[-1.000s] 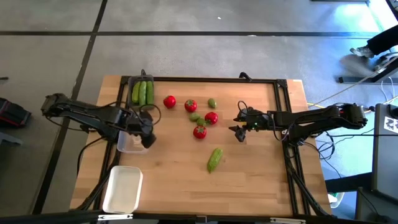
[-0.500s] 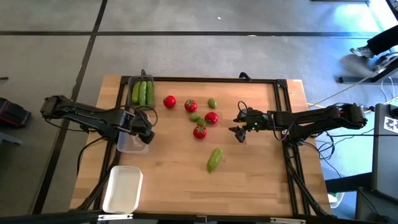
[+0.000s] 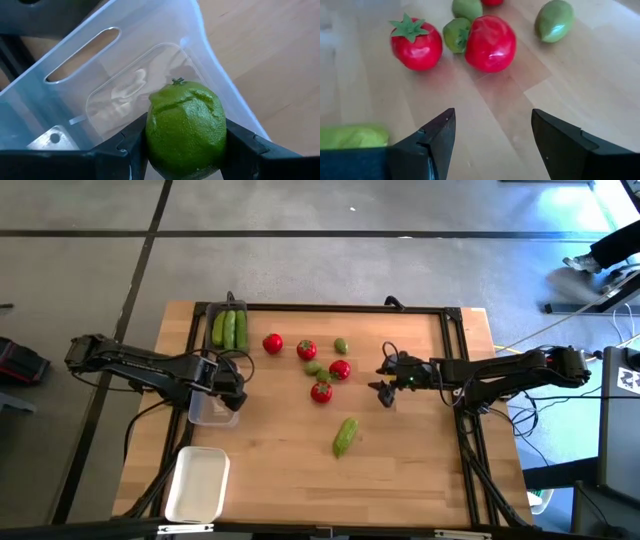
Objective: Sort produce into baskets
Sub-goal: Put the lime into the transparent bin, then put the tomato into the white bin
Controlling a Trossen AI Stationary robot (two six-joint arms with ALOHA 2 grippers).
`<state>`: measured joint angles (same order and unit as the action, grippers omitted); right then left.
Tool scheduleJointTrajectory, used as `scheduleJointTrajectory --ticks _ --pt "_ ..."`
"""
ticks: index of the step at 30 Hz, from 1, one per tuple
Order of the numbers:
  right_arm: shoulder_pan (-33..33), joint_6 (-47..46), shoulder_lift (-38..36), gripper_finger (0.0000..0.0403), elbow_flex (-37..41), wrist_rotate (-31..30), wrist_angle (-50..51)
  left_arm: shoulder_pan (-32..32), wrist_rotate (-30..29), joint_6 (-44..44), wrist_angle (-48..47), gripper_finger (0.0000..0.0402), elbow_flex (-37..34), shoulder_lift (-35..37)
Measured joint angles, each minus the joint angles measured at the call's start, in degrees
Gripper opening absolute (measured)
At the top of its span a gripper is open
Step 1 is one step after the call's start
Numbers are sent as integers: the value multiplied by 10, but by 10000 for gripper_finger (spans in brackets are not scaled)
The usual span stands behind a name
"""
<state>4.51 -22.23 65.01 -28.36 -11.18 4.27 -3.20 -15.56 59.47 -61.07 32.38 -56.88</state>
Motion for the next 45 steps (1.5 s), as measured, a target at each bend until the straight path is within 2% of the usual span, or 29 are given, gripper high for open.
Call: scheduleJointTrajectory --ticks 3,11,16,25,28,34,37,40,45 --pt "0 0 0 241 0 -9 0 0 -1 0 1 189 0 0" --pt "0 0 0 241 0 -13 0 0 -2 -6 11 242 0 0" --pt "0 0 0 241 0 -13 0 0 -1 -21 1 246 14 2" --pt "0 0 0 241 0 -13 0 0 -16 -109 13 246 93 12" --pt "0 0 0 241 0 -12 -2 0 -49 -145 56 246 111 14" --pt "0 -1 0 241 0 -12 -3 0 -144 -286 265 246 112 14" --pt "0 -1 0 241 0 -12 -3 0 -165 -347 340 246 112 14" --pt "0 -2 0 241 0 -12 -3 0 -182 -363 377 247 112 14" --pt "0 -2 0 241 0 -12 -3 19 -237 -336 373 247 112 8"
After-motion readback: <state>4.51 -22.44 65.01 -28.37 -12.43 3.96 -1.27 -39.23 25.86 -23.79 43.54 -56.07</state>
